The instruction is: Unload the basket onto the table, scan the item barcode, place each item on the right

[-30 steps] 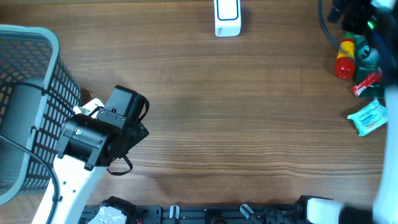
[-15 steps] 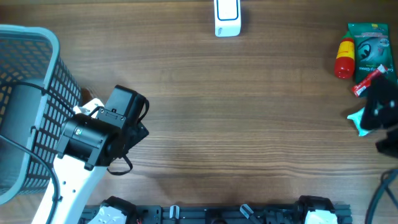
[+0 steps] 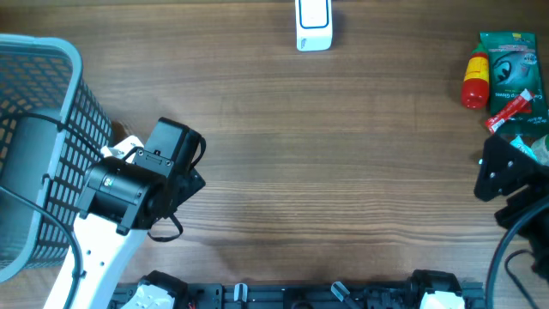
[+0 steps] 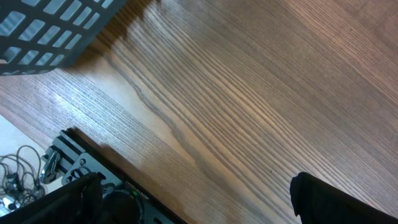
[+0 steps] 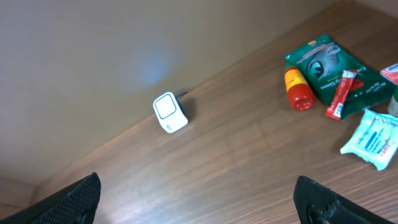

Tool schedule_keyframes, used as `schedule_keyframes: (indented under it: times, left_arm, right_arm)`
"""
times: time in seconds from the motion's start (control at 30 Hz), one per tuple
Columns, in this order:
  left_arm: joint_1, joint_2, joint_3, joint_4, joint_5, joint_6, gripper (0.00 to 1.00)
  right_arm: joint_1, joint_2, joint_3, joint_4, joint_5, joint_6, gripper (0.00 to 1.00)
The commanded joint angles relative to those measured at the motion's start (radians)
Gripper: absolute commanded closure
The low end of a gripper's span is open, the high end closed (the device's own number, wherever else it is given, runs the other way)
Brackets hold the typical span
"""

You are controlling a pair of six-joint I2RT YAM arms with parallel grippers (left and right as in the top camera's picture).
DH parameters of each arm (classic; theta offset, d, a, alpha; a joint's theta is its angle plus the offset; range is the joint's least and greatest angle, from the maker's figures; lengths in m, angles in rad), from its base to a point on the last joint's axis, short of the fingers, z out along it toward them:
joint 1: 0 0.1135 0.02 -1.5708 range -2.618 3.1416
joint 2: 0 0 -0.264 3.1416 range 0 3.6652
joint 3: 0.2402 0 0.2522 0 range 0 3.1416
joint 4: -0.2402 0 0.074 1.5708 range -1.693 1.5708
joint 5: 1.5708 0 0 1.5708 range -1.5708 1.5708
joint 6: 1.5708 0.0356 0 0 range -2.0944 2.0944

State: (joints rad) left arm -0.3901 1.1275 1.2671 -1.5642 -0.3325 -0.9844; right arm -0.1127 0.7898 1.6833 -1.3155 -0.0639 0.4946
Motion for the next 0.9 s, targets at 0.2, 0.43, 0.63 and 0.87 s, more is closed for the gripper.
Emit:
schedule_keyframes:
  times: [0.2, 0.43, 0.63, 0.87]
  left_arm:
    - [-0.003, -0.007, 0.003, 0.0, -0.02, 0.009, 0.0]
    - [-0.003, -0.007, 0.003, 0.0, -0.02, 0.009, 0.0]
    - [-0.003, -0.007, 0.003, 0.0, -0.02, 0.009, 0.0]
    - [-0.003, -0.007, 0.003, 0.0, -0.02, 0.009, 0.0]
  right_arm:
    - [0.009, -0.435, -0.53, 0.347, 0.04, 0.011, 0.0]
    - [0.092, -0.748, -1.038, 0.791, 0.04, 0.098, 0.0]
    - [0.105, -0.786, -1.346, 1.122, 0.04, 0.243, 0.01]
    - [0.107, -0.786, -1.546, 1.353, 0.04, 0.32, 0.0]
